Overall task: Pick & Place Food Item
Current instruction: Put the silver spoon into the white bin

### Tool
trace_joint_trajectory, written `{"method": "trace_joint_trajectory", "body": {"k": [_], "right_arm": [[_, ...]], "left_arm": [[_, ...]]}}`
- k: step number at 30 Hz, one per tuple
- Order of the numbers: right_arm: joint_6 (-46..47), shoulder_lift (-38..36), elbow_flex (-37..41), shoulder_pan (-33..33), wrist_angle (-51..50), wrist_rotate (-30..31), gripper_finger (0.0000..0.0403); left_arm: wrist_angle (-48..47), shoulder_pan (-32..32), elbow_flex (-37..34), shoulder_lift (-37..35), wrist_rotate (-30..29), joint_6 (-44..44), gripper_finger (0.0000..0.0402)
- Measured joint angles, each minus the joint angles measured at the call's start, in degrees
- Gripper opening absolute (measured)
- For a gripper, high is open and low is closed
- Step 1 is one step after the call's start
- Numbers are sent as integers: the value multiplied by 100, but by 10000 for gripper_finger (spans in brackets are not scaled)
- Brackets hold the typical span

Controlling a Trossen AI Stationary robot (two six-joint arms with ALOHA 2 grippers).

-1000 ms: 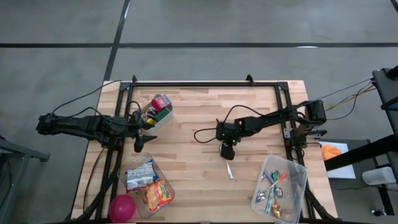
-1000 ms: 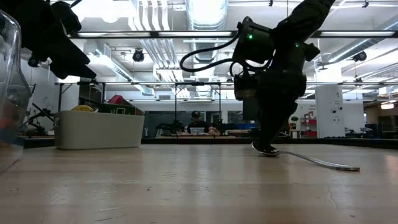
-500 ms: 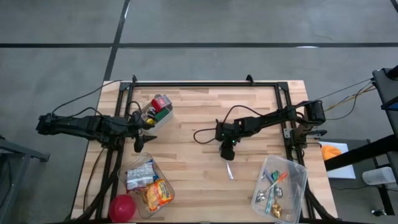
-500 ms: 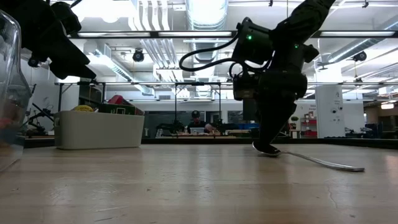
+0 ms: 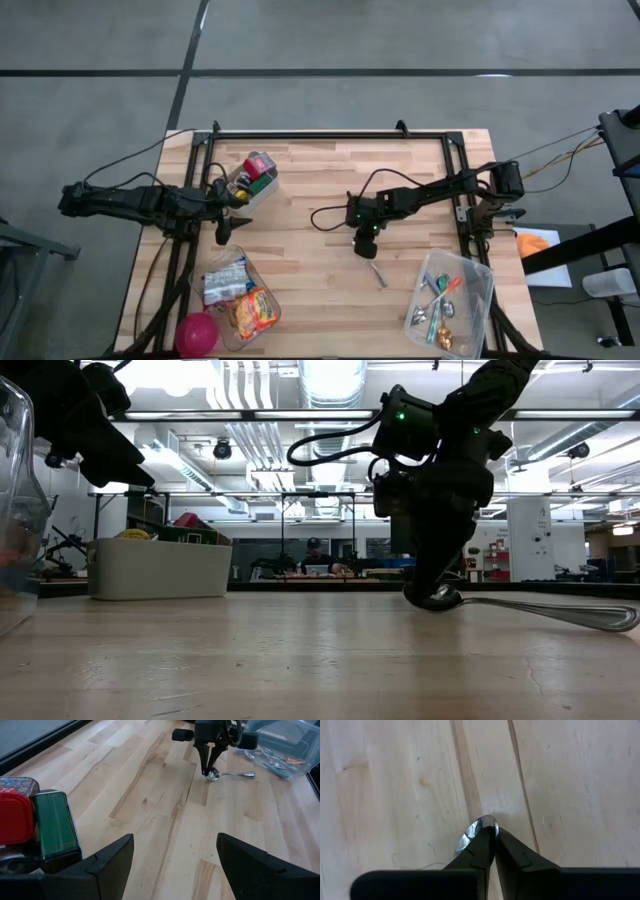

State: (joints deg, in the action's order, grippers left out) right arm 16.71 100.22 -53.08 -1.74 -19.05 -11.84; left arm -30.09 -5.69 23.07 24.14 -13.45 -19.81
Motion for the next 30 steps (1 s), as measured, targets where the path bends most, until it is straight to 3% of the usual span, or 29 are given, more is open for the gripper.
{"method": "trace_joint_trajectory", "body": {"k": [22, 30], "right_arm": [[536, -86, -2, 0, -28, -330, 10], [656, -455, -2, 24, -8, -510, 10]], "left_arm": [[0, 1, 0, 0, 0, 0, 285], [0, 1, 0, 0, 0, 0, 285]]}}
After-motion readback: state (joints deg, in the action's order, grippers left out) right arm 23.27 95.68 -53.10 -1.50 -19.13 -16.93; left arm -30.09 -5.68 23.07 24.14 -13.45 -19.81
